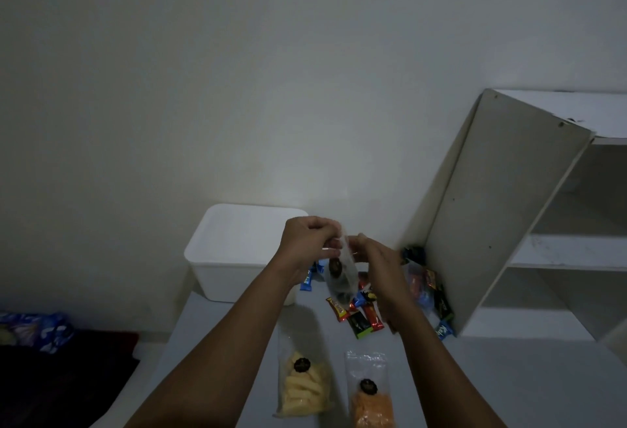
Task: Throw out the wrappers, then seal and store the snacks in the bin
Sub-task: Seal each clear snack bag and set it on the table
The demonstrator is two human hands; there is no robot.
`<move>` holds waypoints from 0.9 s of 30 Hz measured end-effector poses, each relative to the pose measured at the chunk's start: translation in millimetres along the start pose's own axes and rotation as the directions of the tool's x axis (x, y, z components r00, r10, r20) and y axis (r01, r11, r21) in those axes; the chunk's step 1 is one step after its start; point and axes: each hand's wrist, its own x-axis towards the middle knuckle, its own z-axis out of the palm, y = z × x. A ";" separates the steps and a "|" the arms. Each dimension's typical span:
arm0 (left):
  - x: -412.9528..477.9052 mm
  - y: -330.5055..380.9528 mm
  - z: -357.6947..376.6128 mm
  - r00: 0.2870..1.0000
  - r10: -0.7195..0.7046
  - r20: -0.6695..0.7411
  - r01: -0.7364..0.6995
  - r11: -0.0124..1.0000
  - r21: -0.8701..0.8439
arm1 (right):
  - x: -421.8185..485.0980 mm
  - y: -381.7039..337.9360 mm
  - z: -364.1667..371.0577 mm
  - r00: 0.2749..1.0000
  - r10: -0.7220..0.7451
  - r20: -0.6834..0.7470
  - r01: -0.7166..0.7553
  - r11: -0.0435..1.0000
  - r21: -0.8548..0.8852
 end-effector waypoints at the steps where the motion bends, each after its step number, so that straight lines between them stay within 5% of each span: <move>1: 0.7 3.4 1.2 1.000 -0.014 -0.002 0.014 0.997 -0.070 | -4.2 6.9 -1.6 0.997 -0.016 0.074 0.015 1.000 0.014; 6: 3.8 11.3 17.2 0.993 -0.111 0.037 0.117 0.911 -0.395 | -6.7 41.0 11.7 0.986 -0.140 0.094 0.138 0.990 0.031; 11: 9.4 -1.2 22.4 0.986 -0.164 0.025 0.154 0.852 -0.501 | -12.8 60.6 15.5 0.983 -0.069 -0.172 0.070 0.998 -0.003; 15: 13.1 -47.8 15.9 0.979 -0.118 -0.167 0.099 0.988 -0.120 | -22.2 93.1 -10.9 0.951 0.210 -0.229 -0.171 0.969 0.177; 18: 1.1 -100.3 20.8 0.981 -0.195 -0.010 0.195 0.968 0.160 | -34.2 109.7 -35.2 0.922 0.364 -0.136 -0.320 0.909 0.267; 22: -23.7 -151.9 38.8 0.928 -0.328 0.176 0.302 0.939 0.163 | -52.5 123.6 -59.6 0.887 0.444 -0.131 -0.401 0.879 0.259; 27: -42.9 -203.7 68.2 0.934 -0.346 0.089 0.310 0.909 0.280 | -76.2 160.9 -85.7 0.812 0.567 -0.140 -0.547 0.822 0.161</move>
